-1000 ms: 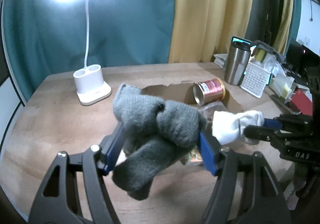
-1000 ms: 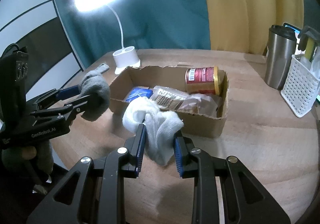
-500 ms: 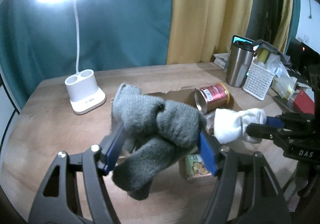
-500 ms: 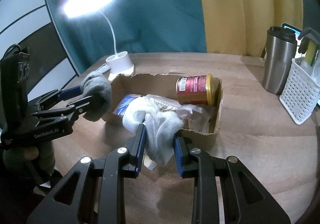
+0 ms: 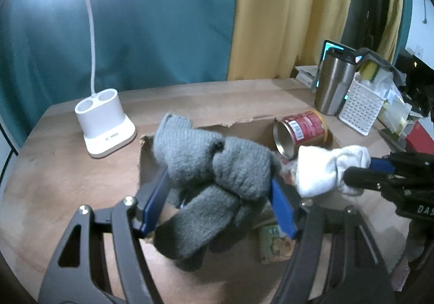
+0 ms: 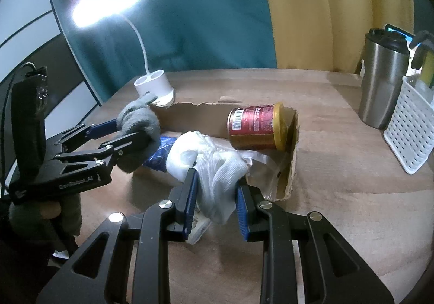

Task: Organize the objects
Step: 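Lift both socks and carry them over the cardboard box, then lower both socks into the box and open both tools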

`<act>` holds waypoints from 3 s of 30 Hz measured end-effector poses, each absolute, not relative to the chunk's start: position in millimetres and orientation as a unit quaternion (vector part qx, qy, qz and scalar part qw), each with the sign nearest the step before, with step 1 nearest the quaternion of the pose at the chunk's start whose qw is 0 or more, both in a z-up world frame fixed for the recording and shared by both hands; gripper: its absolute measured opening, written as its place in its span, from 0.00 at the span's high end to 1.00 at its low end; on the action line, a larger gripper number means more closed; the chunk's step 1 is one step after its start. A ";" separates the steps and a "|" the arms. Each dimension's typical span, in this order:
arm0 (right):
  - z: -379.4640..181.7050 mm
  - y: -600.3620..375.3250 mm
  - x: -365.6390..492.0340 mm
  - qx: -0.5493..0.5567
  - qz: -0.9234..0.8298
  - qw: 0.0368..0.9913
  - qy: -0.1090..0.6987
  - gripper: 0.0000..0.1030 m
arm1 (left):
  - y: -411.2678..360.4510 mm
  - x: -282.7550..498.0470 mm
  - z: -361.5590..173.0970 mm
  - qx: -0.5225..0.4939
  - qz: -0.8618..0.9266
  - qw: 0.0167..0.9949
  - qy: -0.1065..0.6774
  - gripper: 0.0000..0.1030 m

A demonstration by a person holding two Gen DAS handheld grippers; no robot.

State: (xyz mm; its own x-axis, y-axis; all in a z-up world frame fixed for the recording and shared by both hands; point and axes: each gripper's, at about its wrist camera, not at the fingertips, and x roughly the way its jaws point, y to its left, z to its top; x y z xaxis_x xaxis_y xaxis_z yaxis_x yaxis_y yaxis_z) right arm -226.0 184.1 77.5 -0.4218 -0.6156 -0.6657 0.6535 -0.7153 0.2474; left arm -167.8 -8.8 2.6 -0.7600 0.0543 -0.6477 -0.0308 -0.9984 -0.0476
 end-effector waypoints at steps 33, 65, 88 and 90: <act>86.5 163.2 -236.2 0.369 -0.853 0.368 0.040 0.73 | -44.1 -159.4 2.3 -0.346 0.936 0.047 -0.039 0.05; 73.2 95.3 -266.9 0.383 -0.836 0.383 0.085 0.71 | -77.8 -177.8 -33.6 -0.385 0.921 0.017 -0.057 0.05; 78.6 96.5 -258.4 0.345 -0.862 0.352 0.116 0.40 | -73.5 -159.5 -15.1 -0.365 0.929 0.019 -0.062 0.05; 79.0 98.1 -257.3 0.347 -0.863 0.350 0.113 0.40 | -70.2 -157.1 -13.1 -0.363 0.930 0.019 -0.060 0.05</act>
